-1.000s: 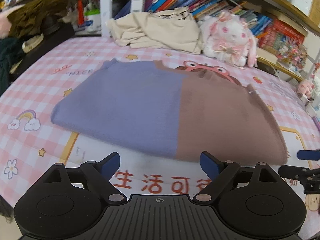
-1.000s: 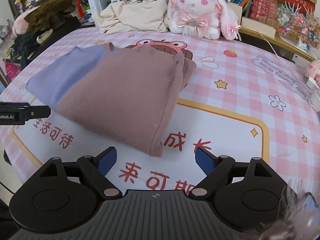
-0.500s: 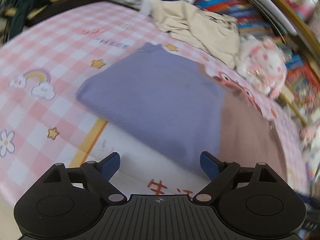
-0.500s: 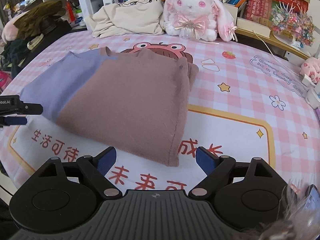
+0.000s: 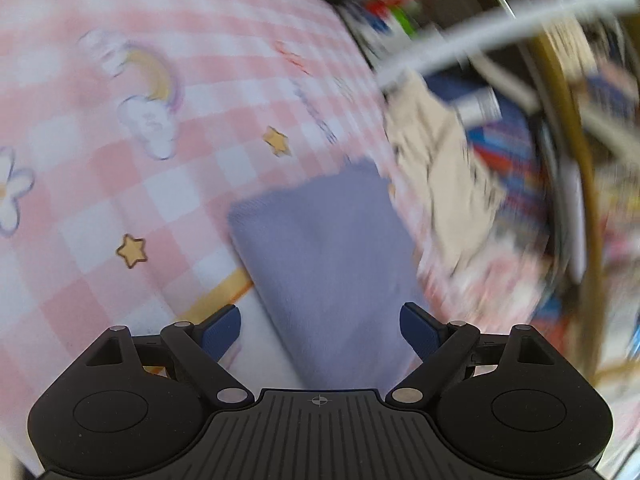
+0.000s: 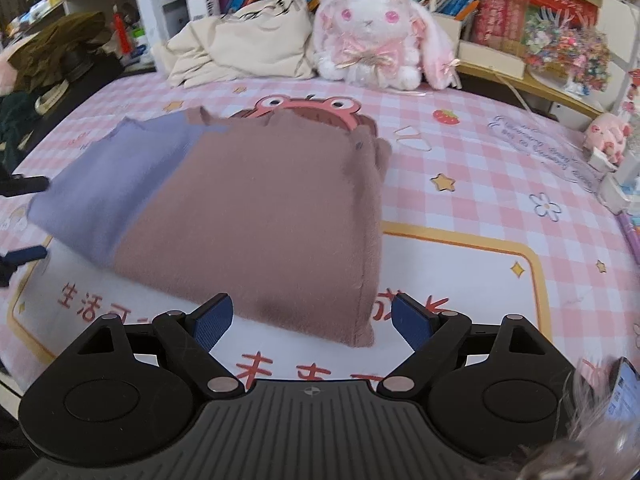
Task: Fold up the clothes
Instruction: 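Grasp the lavender side edge of the folded sweater with the left gripper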
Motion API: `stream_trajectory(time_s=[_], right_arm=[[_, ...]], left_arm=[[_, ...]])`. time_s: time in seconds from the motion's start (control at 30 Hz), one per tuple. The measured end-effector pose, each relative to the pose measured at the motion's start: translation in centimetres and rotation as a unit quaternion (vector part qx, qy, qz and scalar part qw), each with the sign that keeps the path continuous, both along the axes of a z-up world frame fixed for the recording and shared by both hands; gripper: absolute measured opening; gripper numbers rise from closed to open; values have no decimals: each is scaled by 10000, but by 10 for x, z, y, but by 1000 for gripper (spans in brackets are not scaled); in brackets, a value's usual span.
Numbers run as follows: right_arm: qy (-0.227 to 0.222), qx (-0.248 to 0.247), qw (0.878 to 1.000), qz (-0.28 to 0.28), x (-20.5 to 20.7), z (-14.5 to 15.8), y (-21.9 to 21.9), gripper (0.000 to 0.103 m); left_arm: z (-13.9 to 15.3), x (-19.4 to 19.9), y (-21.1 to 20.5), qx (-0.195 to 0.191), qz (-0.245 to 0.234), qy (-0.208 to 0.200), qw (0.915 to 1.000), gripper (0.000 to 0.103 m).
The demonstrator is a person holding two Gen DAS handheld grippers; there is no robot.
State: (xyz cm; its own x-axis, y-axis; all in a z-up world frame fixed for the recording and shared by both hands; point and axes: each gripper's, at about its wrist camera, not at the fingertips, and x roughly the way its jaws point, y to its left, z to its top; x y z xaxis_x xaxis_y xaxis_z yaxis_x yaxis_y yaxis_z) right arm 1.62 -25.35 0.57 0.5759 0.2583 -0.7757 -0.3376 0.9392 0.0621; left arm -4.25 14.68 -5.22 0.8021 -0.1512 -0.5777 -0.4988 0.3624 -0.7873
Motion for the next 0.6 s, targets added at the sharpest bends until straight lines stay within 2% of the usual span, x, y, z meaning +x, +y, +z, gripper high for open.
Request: stream_trajectory(time_s=[0.1,0.23,0.3,0.37,0.43,0.53,0.57,0.6], right_arm=[[-187,46,9995,-262,1,6,-4,84],[-131,66,9970,-762,11,5,-15,83],[12,8,9951,-990,18,-2,-21,79],[184,-42,9934,-1130,24,-9,-25,69],[268,-50,9931,-1143,25,-14,-25,66],[349,-51,9931,-1122,27,-20,-24,59],[363,-47,9933,-1092,27,-21,-23,55],[383,-36,9935,-1068,27,-22,-22,53]], left_arm=[[-5,-2,10,-283,370,-118,9988,89],[-4,4,19,-316,592,-152,9976,89],[-4,8,23,-270,644,-148,9975,88],[-3,14,23,-137,605,-125,9980,87],[2,21,19,182,433,-42,9989,86],[7,25,9,662,258,97,9974,78],[7,26,8,763,216,135,9968,72],[6,27,9,745,166,176,9969,58]])
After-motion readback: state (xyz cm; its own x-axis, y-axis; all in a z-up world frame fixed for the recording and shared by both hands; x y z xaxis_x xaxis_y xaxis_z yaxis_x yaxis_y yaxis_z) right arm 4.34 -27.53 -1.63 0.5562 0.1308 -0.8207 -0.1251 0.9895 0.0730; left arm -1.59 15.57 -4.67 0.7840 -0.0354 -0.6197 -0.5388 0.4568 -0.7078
